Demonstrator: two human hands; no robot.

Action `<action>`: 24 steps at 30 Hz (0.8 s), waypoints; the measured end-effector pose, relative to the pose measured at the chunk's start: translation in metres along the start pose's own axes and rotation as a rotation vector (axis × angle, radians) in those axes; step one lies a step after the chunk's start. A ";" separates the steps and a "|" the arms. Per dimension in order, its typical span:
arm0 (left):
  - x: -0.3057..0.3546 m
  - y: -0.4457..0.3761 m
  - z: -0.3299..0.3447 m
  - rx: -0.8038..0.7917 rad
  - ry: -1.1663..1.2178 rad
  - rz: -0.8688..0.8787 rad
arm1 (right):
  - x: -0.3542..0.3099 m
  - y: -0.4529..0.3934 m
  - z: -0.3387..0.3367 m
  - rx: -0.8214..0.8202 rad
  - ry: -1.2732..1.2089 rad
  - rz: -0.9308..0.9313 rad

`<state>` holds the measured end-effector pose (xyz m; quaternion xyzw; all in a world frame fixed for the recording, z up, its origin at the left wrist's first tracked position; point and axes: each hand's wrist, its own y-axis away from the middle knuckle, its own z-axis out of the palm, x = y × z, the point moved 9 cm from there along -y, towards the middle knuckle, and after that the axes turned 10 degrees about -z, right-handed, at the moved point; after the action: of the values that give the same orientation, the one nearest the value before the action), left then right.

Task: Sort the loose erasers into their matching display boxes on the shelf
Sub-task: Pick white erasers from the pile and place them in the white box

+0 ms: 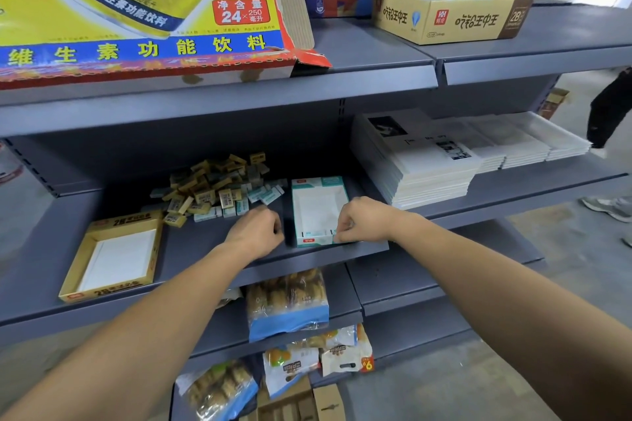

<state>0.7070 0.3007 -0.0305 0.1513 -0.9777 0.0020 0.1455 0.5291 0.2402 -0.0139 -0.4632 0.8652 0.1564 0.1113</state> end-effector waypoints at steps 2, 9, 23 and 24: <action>0.000 -0.001 0.000 0.004 -0.004 -0.002 | -0.001 0.000 -0.002 0.005 0.013 -0.002; -0.005 -0.004 -0.005 0.027 -0.001 -0.022 | 0.007 -0.003 -0.006 0.031 0.082 0.074; -0.065 0.014 -0.040 0.168 -0.006 -0.194 | -0.045 -0.051 -0.041 0.221 0.079 -0.040; -0.072 0.017 -0.043 0.180 -0.009 -0.209 | -0.054 -0.060 -0.039 0.240 0.086 -0.059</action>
<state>0.7801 0.3403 -0.0092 0.2650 -0.9531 0.0740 0.1261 0.6070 0.2359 0.0309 -0.4781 0.8677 0.0282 0.1334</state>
